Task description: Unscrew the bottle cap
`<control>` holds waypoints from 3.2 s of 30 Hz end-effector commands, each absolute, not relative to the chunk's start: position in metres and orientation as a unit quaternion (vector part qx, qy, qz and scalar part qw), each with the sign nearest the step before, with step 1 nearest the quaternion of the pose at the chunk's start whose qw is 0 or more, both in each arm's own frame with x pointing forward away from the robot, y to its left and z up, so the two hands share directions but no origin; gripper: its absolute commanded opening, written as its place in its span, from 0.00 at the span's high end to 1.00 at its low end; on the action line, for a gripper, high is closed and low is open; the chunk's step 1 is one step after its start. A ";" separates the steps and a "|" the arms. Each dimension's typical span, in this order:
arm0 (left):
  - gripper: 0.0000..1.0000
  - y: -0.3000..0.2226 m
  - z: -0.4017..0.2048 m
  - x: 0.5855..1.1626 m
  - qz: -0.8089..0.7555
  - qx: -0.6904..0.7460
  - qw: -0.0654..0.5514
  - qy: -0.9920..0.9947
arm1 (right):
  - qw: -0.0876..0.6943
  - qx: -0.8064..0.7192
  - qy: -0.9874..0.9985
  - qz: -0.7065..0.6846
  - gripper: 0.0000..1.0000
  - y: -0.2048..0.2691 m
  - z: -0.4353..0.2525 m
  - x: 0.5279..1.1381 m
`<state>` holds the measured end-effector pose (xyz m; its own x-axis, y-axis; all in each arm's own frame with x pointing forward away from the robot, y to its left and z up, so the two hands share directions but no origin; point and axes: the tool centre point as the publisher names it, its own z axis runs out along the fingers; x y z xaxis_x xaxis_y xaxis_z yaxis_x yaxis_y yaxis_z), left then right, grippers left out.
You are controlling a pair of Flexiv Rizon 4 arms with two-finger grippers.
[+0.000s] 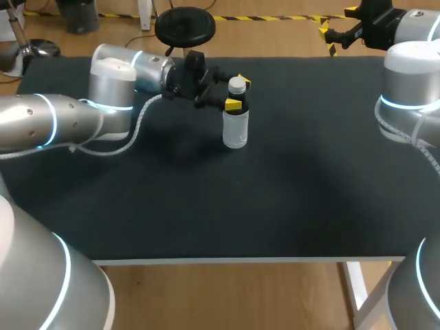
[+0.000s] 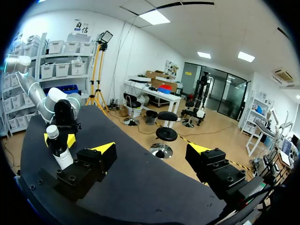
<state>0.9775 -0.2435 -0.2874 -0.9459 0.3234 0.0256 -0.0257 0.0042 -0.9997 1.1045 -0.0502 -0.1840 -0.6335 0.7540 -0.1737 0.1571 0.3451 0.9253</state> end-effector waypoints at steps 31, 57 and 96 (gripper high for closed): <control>1.00 -0.200 -0.276 1.002 0.705 -0.067 0.062 -0.703 | 0.306 0.299 0.761 0.488 0.00 -0.050 -0.184 1.104; 1.00 -0.197 -0.285 1.006 0.704 -0.052 0.065 -0.705 | 0.306 0.299 0.761 0.488 0.00 -0.050 -0.184 1.104; 1.00 -0.194 -0.285 1.008 0.702 -0.036 0.061 -0.709 | 0.304 0.292 0.760 0.495 0.00 -0.043 -0.184 1.103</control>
